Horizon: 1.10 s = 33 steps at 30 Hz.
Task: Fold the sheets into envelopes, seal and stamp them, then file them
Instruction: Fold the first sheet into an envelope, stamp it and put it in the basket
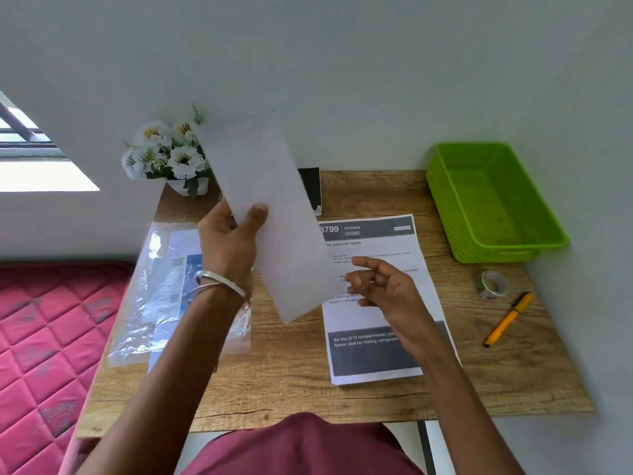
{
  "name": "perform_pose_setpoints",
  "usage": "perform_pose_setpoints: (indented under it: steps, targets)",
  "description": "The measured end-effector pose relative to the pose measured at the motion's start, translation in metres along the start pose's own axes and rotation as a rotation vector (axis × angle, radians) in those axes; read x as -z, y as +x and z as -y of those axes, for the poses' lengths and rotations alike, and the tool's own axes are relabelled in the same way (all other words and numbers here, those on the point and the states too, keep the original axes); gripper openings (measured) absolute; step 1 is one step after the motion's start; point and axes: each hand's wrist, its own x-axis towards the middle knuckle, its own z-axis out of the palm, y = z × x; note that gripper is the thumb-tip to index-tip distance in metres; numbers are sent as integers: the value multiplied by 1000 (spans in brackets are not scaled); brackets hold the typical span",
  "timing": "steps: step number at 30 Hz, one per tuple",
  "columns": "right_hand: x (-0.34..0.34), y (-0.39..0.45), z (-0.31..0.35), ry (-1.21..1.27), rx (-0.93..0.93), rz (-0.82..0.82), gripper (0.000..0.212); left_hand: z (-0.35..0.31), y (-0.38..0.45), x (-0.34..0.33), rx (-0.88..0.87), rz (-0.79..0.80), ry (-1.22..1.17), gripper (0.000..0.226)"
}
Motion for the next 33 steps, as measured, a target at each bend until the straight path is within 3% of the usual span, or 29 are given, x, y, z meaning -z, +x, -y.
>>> perform_pose_setpoints:
  steps: [3,8,12,14,16,18,23,29,33]
  targets:
    - [-5,-2,-3,3,-43,42,43,16,-3,-2,277,-120,-233,26]
    - [6,-2,-7,177,-45,-94,34,37,-22,3,572,-177,-430,32]
    - [28,-4,-6,250,-46,-167,24,42,-10,24,593,-244,-501,59]
    - [38,-5,-4,274,-45,-194,30,39,-4,32,574,-284,-464,63]
    - [47,-4,-5,278,-53,-225,33,37,-6,35,580,-252,-387,49]
    - [53,-2,-8,288,-63,-278,21,40,-11,35,605,-186,-286,30]
    - [67,7,-19,261,-21,-566,26,65,-21,35,638,-28,153,4]
    - [73,20,-34,-4,19,-641,39,97,-26,37,386,106,639,7]
    - [69,25,-43,-391,23,-579,46,102,-29,36,124,156,961,38]
